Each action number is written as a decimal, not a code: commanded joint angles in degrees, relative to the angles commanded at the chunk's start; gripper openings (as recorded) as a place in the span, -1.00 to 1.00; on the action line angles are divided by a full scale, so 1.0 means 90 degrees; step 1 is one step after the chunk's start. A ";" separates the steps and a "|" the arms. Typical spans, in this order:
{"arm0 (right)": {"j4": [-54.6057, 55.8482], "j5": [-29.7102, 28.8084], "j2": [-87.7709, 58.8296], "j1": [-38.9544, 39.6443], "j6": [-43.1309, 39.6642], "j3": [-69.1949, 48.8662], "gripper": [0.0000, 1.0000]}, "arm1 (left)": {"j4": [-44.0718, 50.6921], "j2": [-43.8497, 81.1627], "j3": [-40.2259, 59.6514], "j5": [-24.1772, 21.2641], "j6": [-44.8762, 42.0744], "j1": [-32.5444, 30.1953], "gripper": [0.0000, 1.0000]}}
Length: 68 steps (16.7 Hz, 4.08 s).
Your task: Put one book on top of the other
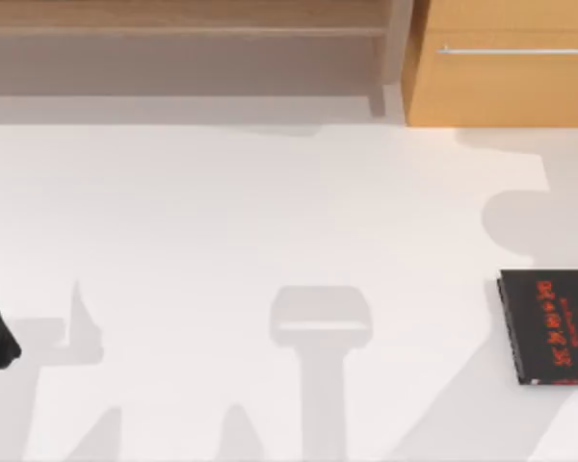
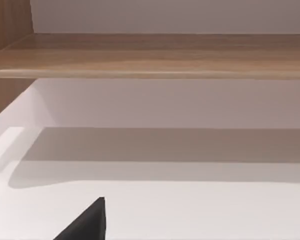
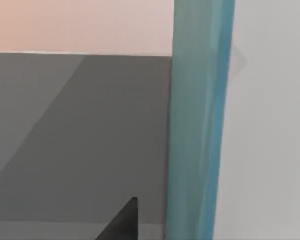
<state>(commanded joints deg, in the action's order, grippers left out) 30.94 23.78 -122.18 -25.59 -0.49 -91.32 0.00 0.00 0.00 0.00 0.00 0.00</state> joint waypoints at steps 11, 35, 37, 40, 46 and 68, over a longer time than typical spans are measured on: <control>0.0000 0.0000 0.0000 0.0000 0.0000 0.0000 -1.00 | 0.0000 0.0000 0.0000 0.0000 0.0000 0.0000 1.00; -0.0603 -0.0913 0.1738 -0.0062 0.1828 0.0886 -1.00 | 0.0000 0.0000 0.0000 0.0000 0.0000 0.0000 1.00; -0.0855 -0.1384 0.2491 0.0010 0.2905 0.1332 -1.00 | 0.0000 0.0000 0.0000 0.0000 0.0000 0.0000 1.00; -0.1273 -0.2119 0.3730 0.0316 0.4861 0.2295 -1.00 | 0.0000 0.0000 0.0000 0.0000 0.0000 0.0000 1.00; -0.2067 -0.3415 0.6240 0.1597 0.8131 0.4941 -1.00 | 0.0000 0.0000 0.0000 0.0000 0.0000 0.0000 1.00; -0.2472 -0.4366 0.8813 0.4652 1.1070 0.9822 -1.00 | 0.0000 0.0000 0.0000 0.0000 0.0000 0.0000 1.00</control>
<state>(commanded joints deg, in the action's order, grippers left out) 8.69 -15.51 -42.86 16.27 99.14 -2.92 0.00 0.00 0.00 0.00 0.00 0.00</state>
